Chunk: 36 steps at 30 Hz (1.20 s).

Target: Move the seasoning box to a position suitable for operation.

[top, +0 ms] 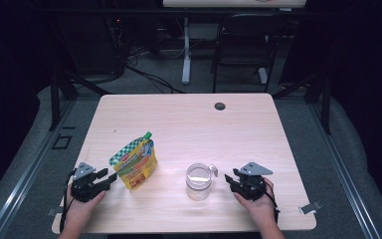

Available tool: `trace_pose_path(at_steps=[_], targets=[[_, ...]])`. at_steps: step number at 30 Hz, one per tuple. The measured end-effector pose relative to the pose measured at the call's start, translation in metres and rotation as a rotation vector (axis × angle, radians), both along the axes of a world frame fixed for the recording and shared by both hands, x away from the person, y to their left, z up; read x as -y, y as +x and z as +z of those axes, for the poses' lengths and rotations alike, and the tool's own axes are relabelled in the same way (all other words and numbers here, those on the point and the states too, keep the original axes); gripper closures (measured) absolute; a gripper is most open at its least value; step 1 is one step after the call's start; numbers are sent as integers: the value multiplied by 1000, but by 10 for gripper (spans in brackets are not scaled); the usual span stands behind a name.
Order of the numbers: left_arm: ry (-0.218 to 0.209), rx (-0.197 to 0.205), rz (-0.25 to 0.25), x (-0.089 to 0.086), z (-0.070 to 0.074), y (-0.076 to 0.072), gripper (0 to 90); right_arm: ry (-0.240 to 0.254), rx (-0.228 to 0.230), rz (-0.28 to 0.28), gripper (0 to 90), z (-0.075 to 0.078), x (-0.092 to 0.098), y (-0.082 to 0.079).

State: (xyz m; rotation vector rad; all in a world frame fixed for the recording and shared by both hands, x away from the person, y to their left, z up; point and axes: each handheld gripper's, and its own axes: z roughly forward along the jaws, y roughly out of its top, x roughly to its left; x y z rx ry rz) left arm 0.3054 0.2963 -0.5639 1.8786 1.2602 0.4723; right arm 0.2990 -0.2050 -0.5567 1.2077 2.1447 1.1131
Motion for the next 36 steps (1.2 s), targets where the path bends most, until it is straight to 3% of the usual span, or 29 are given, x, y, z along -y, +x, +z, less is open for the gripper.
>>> trace_pose_path(at_steps=[11,20,23,26,36], targets=[[-29,-1,-19,0,1,-1,540,37,8,20,632,4,-5,-5],[-45,10,-19,-1,3,-7,550,-1,3,65,661,3,-20,-1],[-41,5,-23,-1,3,-10,556,3,-1,73,662,2,-26,2],[-37,9,-24,0,3,-12,561,-24,6,90,670,2,-34,6],[-20,10,-31,-3,3,-21,569,4,12,83,772,2,-40,18]])
